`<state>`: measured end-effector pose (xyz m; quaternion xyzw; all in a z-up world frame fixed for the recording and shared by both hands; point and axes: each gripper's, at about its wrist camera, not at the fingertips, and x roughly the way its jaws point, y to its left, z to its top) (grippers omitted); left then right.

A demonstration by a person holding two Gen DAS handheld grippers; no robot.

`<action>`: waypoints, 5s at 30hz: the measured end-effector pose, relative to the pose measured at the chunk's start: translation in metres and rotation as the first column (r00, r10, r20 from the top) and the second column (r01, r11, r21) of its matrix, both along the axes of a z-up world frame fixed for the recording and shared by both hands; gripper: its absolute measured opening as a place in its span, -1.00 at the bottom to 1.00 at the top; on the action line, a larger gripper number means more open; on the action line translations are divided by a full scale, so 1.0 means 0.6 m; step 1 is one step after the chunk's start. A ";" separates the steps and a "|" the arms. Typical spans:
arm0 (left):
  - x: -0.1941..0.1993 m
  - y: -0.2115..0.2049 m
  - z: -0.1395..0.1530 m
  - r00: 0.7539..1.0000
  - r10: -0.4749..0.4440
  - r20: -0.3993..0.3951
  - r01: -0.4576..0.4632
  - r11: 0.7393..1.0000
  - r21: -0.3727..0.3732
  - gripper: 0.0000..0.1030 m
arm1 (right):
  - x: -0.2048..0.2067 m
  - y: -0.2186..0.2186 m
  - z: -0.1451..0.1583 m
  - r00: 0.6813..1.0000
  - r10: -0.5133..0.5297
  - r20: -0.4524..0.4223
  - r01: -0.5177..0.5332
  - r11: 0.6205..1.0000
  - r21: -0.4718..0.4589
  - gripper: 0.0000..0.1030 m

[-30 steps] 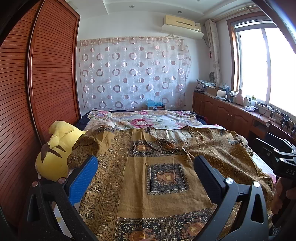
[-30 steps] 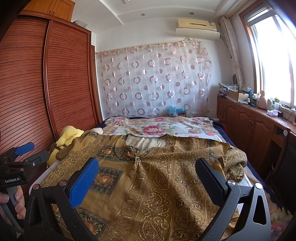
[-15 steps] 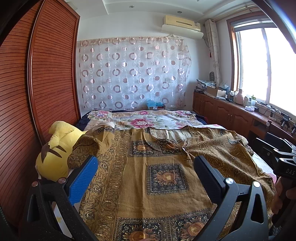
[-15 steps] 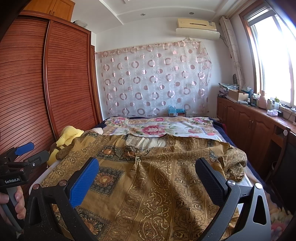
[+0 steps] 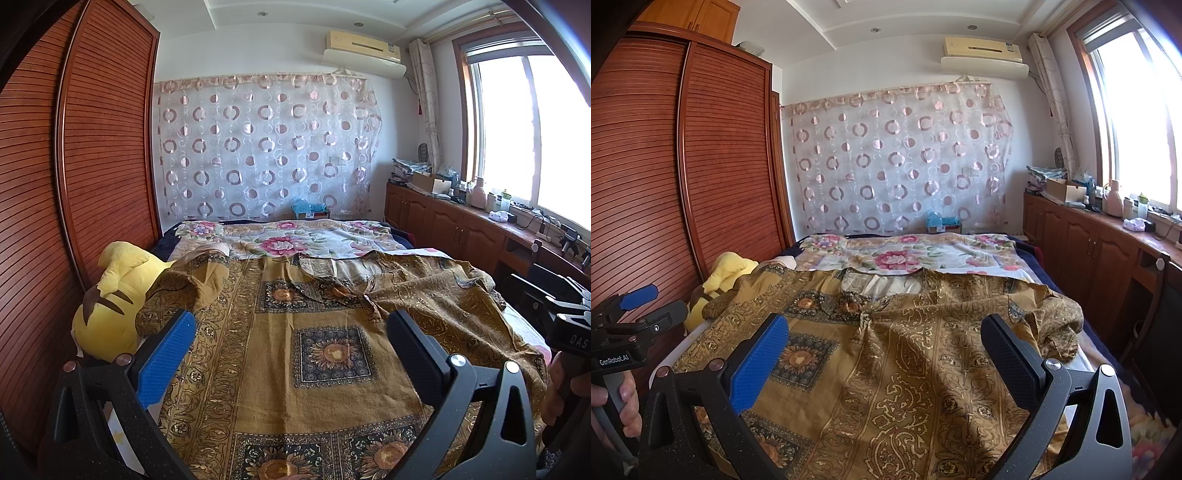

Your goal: Fold small clothes

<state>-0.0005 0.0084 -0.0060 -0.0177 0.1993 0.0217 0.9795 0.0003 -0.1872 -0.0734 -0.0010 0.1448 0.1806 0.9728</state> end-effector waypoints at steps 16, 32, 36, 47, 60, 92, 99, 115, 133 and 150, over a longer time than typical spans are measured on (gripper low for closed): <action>0.006 0.011 -0.002 1.000 0.006 -0.029 -0.005 1.000 0.005 1.00 | 0.007 0.000 -0.006 0.999 0.044 -0.020 -0.043 0.999 0.006 1.00; 0.067 0.113 -0.075 0.975 0.066 -0.212 -0.059 0.998 0.037 1.00 | 0.070 0.039 -0.033 0.975 0.162 -0.149 -0.177 0.980 -0.090 0.98; 0.083 0.168 -0.085 0.968 0.086 -0.234 -0.082 0.996 0.028 1.00 | 0.088 0.052 -0.028 0.963 0.194 -0.186 -0.216 0.970 -0.107 0.98; 0.158 0.309 -0.107 0.948 0.009 -0.319 -0.070 0.981 -0.179 0.89 | 0.124 0.058 -0.007 0.950 0.236 -0.204 -0.268 0.952 -0.147 0.97; 0.249 0.386 -0.183 0.882 -0.040 -0.470 -0.175 0.897 -0.405 0.54 | 0.185 0.093 0.000 0.918 0.296 -0.263 -0.342 0.928 -0.149 0.96; 0.274 0.197 0.027 0.967 -0.159 -0.201 0.126 0.978 -0.168 -0.88 | 0.187 0.039 -0.005 0.943 0.205 -0.263 -0.243 0.963 -0.118 0.96; 0.247 0.123 0.010 0.933 -0.249 -0.261 0.216 0.965 -0.148 -0.83 | 0.176 0.018 -0.007 0.945 0.191 -0.265 -0.223 0.970 -0.096 0.96; 0.117 0.187 0.003 0.976 -0.131 -0.171 0.114 0.988 -0.103 -0.17 | 0.201 0.110 0.019 0.901 0.320 -0.291 -0.364 0.925 -0.110 0.48; 0.046 0.267 -0.039 0.984 -0.021 -0.176 0.002 0.994 -0.106 -0.12 | 0.298 0.455 -0.058 0.719 0.501 -0.482 -0.650 0.729 -0.212 0.18; 0.067 0.230 -0.061 0.978 -0.076 -0.194 0.056 0.993 -0.107 -0.12 | 0.404 0.372 -0.017 0.869 0.369 -0.329 -0.439 0.883 -0.169 -0.79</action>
